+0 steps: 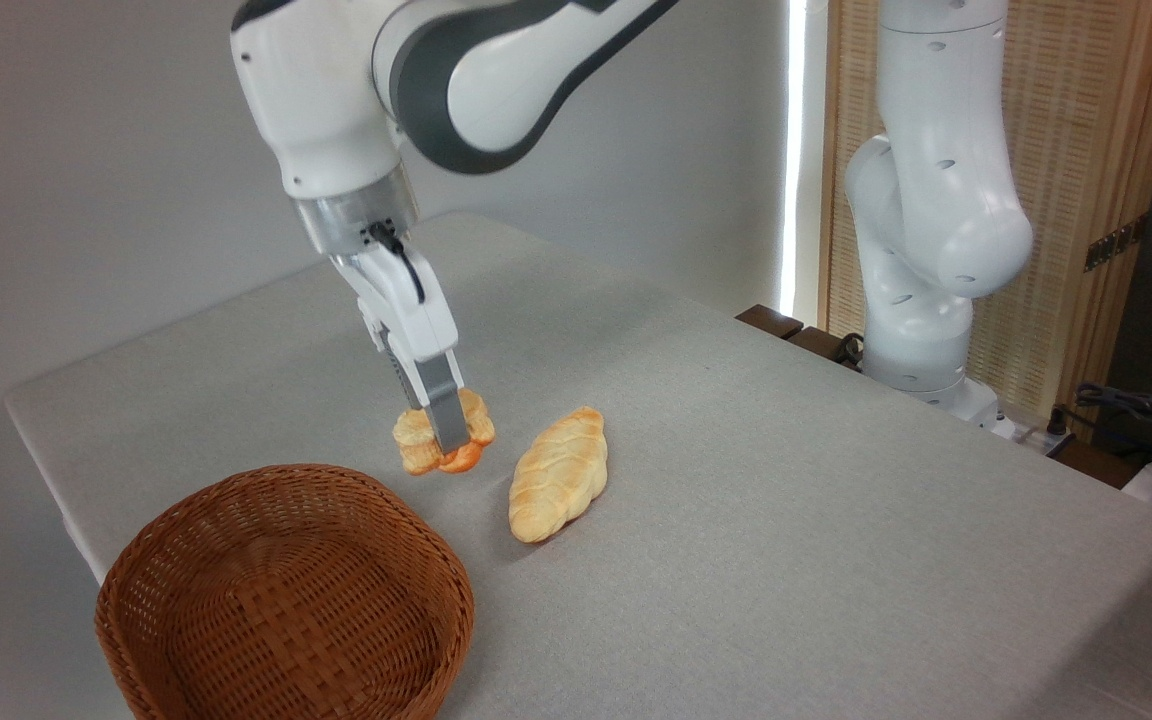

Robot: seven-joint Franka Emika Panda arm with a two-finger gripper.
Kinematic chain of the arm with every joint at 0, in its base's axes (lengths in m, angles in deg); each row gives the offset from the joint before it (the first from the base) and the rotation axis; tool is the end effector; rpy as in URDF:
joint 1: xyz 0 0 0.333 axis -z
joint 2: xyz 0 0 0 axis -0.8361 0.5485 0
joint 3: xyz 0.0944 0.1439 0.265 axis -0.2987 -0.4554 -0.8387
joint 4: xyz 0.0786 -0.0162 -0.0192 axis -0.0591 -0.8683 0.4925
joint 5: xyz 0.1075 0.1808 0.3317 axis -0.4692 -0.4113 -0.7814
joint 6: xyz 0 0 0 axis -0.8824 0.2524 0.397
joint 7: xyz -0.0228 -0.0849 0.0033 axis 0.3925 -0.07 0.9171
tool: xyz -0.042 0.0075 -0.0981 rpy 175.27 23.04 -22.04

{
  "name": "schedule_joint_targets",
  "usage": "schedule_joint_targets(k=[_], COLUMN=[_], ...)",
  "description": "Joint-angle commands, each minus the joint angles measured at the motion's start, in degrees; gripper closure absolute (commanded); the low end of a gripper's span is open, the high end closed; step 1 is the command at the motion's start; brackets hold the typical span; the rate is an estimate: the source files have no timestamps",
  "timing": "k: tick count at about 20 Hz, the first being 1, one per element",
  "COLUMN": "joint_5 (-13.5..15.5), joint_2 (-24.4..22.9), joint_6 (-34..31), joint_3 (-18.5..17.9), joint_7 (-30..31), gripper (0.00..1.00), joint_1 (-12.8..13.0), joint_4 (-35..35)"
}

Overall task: Put bread into the basket
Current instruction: 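Carry the held bread chunk over the wicker basket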

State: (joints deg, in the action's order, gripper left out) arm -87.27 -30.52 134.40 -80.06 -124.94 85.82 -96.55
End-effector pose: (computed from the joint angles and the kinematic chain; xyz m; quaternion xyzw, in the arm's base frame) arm 0.5475 -0.1375 0.4809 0.8905 -0.4533 -0.0372 0.0124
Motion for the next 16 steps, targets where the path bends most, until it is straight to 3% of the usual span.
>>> schedule_joint_targets(k=[1, 3, 9, 10, 12, 13, 16], joint_5=[1.26, 3.37, 4.69, 5.48, 5.93, 5.93, 5.93], joint_2=[-0.81, -0.64, 0.76, 1.21, 2.08, 2.44, 3.49], joint_6=[-1.30, 0.54, 11.25, 13.53, 16.44, 17.24, 18.39], joint_3=[-2.68, -3.47, -4.53, -4.53, -4.53, -4.53, -4.44], joint_7=[-0.52, -0.96, -0.96, -0.79, -0.61, -0.61, -0.61], gripper=[0.48, 0.48, 0.43, 0.37, 0.07, 0.00, 0.00], joint_1=[-0.17, -0.43, -0.43, -0.43, -0.43, -0.52, -0.43], joint_4=[3.02, 4.08, 4.08, 4.08, 3.99, 3.99, 3.99])
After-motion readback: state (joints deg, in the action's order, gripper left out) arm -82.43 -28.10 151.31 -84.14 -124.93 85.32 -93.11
